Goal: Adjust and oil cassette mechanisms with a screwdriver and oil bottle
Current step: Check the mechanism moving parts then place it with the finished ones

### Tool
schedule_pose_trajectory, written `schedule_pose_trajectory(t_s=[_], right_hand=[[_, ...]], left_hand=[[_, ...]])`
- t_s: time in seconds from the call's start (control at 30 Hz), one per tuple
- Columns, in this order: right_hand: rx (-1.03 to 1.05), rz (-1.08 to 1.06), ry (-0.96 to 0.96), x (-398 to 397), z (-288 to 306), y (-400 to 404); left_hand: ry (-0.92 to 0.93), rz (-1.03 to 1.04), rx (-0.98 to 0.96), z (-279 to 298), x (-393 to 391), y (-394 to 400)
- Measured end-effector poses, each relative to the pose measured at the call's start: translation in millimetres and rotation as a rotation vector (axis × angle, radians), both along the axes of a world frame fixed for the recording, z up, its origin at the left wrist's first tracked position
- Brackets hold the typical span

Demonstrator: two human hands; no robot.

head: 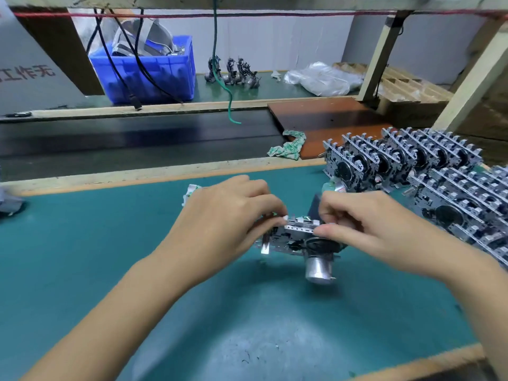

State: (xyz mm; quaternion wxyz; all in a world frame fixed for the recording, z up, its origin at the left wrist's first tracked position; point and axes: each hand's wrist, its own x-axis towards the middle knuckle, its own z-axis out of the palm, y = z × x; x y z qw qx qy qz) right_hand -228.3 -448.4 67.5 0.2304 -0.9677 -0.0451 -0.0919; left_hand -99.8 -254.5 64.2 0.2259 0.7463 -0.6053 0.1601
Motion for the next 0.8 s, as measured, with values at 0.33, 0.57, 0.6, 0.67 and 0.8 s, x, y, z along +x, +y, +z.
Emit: schedule_pose_trajectory(t_s=[0.33,0.57,0.6,0.67,0.8], right_hand=[[-0.114,-0.393,-0.043,-67.3,21.3,-84.5],[-0.134,-0.575,0.058,-47.9,-5.5,-119.3],[-0.146,-0.590,0.069,-47.4,-9.0,-123.0],[-0.158,-0.621,0.083,-48.5,-15.9,-128.2],[-0.213,-0.696,0.032,-43.5,-27.5,-129.6]], left_hand=[[-0.105,-0.134,0.122,27.0,-23.6,-152.6],[-0.123,-0.119,0.278,18.3,-19.7,-223.6],[-0.097,-0.123,0.295,13.8,-20.9,-230.1],[-0.019,-0.129,0.313,4.4,-23.6,-240.5],[0.119,-0.125,0.317,-14.1,-28.7,-251.9]])
